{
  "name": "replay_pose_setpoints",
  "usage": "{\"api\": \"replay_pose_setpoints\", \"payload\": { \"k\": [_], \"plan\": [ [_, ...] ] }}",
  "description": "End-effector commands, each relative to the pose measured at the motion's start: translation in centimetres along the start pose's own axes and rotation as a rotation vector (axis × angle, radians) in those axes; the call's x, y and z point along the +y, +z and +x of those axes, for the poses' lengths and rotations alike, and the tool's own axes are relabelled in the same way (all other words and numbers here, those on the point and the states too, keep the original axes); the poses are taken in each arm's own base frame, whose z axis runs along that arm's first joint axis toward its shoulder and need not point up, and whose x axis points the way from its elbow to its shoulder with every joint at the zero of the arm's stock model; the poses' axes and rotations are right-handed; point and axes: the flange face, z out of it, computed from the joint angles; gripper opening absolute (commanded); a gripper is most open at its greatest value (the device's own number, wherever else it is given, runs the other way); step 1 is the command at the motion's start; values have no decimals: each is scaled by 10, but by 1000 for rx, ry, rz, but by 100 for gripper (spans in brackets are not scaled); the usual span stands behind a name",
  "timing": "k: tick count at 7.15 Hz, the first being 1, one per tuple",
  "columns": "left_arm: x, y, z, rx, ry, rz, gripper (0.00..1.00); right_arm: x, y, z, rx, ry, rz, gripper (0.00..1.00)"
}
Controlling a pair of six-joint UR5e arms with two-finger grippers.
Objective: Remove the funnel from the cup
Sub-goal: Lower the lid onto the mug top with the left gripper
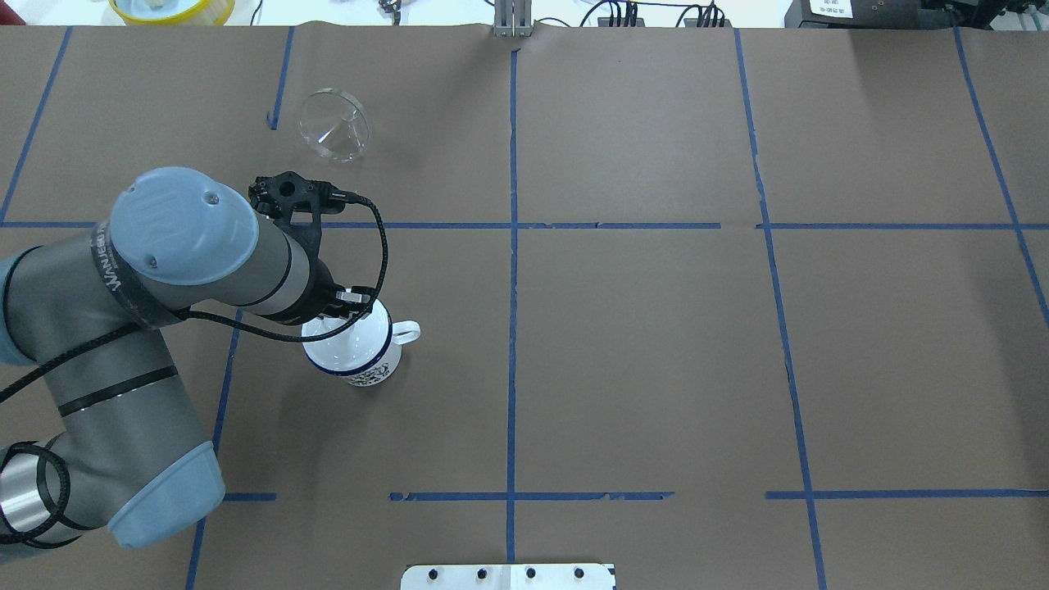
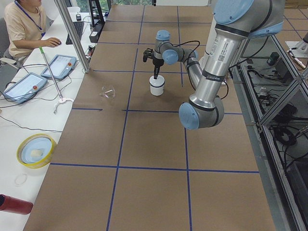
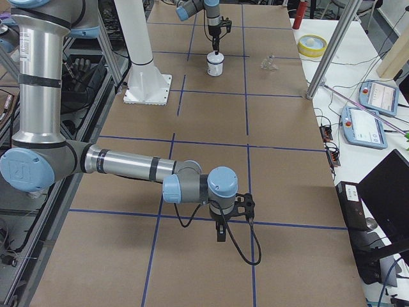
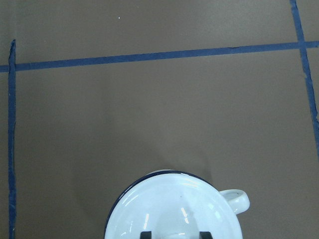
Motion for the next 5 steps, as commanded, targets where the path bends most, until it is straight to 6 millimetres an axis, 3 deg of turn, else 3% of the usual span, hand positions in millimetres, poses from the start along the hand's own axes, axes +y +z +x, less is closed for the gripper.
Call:
{"api": "replay_pose_setpoints", "payload": {
  "k": [1, 5],
  "plan": [
    [1, 0, 0, 0, 1, -1, 0, 0, 0, 0, 0, 0, 0, 100],
    [0, 8, 0, -12, -2, -8, 0, 0, 0, 0, 0, 0, 0, 100]
  ]
}}
